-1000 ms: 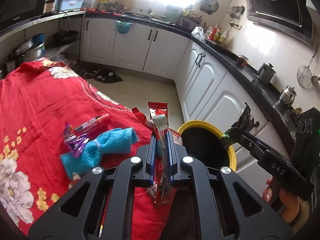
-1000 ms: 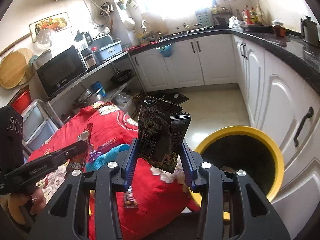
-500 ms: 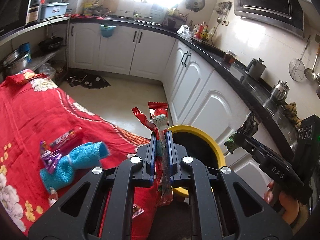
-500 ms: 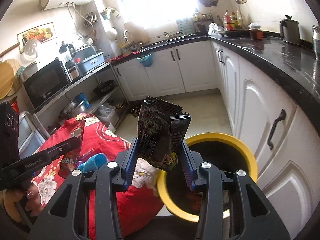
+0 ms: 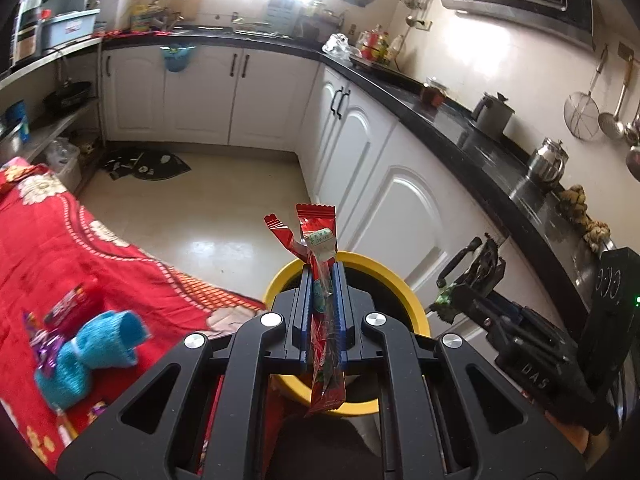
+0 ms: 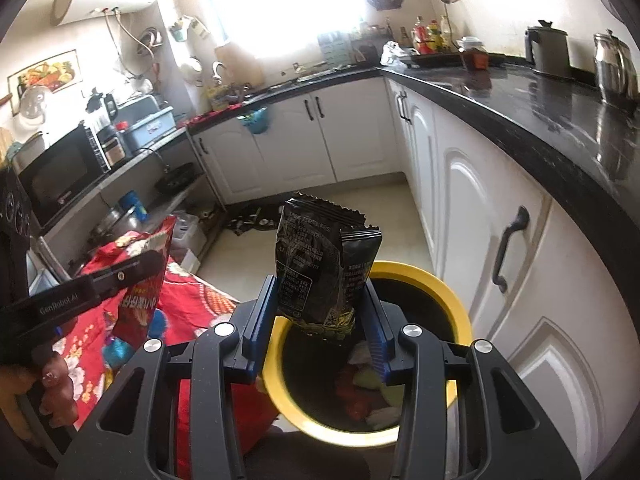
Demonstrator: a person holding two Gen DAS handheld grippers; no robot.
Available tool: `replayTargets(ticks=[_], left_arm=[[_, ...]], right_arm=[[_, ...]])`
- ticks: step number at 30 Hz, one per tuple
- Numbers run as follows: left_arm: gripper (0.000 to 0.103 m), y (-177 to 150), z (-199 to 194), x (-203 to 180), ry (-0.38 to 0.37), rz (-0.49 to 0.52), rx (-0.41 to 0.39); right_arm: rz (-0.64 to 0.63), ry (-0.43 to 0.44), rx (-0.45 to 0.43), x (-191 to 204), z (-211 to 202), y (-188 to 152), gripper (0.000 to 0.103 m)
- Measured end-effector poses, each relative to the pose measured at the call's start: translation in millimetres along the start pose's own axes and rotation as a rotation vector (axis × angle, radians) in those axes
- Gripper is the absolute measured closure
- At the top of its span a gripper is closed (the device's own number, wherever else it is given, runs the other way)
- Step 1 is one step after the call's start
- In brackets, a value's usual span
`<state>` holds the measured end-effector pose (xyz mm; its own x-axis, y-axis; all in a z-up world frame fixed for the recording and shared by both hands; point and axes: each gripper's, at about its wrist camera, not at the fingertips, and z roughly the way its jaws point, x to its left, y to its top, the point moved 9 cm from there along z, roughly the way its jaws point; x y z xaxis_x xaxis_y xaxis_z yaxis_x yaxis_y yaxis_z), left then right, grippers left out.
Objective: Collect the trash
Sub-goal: 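Carry the red wrapper and black snack bag over the yellow bin with both tools, then open both tools to drop the wrapper and bag into the bin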
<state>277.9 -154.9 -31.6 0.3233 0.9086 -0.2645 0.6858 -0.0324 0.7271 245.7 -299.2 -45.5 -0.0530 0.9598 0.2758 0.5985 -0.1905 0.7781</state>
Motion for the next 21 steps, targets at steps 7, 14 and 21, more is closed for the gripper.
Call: replayTargets(ticks=[7,14,21], left_arm=[[0.097,-4.1,32.8,-11.7,-0.022,0.013,0.049],[0.097,-13.4,67.5,-12.6,-0.049,0.0,0.123],[0.095,-23.9,90.4,-8.5,-0.054,-0.026,0.178]], right_arm=[[0.019,-0.036,0.052,-21.9,22.2,-17.3,0.063],[0.03,-0.054,0.115,-35.8,45.7,-37.7,0.062],[0.04,-0.071,0.159,-44.5,63.7,-53.4,0.062]])
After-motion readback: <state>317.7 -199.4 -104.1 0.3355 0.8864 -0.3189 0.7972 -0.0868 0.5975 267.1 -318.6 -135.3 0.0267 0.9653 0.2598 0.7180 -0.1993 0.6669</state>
